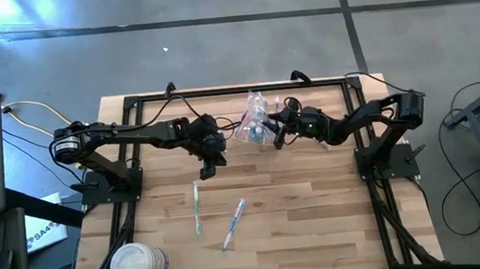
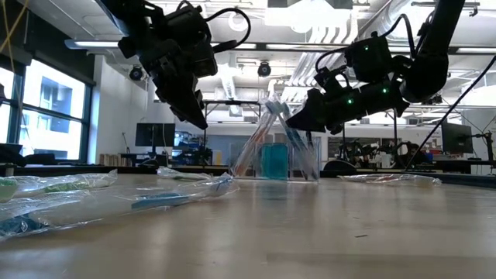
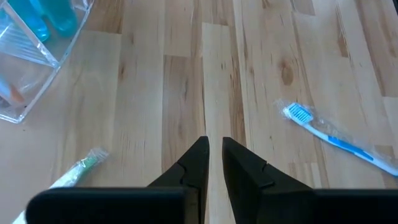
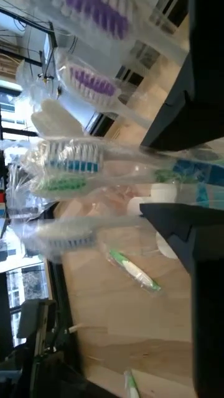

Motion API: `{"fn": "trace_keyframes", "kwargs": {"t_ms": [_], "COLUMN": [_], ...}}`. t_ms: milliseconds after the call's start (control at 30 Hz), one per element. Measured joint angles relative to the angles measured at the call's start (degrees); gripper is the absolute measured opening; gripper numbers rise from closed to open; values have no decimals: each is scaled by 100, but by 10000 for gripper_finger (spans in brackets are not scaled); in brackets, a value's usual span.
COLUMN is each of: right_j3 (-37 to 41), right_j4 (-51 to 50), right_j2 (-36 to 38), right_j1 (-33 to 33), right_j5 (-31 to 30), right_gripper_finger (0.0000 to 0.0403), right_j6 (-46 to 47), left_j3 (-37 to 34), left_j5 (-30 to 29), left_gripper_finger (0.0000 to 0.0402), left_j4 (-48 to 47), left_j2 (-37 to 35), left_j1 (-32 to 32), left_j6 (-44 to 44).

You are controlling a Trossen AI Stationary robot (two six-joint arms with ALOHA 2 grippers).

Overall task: Pick & Place toothbrushing station
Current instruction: Put the top blue toothbrush into the transparent organizer, then put the blue toothbrush into the transparent organizer

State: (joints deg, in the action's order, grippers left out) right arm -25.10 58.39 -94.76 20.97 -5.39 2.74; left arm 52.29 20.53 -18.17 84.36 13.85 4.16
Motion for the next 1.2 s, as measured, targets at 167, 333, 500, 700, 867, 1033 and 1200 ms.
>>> {"fn": "trace_keyframes", "kwargs": {"t_ms": [167,333,500,700,867,1033,1200], "right_j3": [0,2,0,0,-2,0,-4], "right_j4": [-501,-978,-1232,-1452,-1516,-1542,-1664], "right_j2": [325,764,1036,1218,1368,1569,1868], "right_j1": [0,-118,-287,-503,-759,-1096,-1558], "right_j5": [-4,-48,-73,-556,-861,-863,-864], "right_gripper_finger": [154,161,154,149,149,151,152], "right_j6": [61,68,52,-88,-147,-149,-119], "left_j3": [2,3,3,4,9,12,7], "left_j5": [0,-2,0,0,-103,-927,-1256], "left_gripper_finger": [47,47,47,47,47,47,47], "left_j4": [-2,-2,0,-2,-256,-994,-1390], "left_j2": [0,0,0,0,-28,-211,-225], "left_j1": [-1,0,0,-2,2,0,2], "left_j6": [-2,-2,-17,-22,67,521,457]}}
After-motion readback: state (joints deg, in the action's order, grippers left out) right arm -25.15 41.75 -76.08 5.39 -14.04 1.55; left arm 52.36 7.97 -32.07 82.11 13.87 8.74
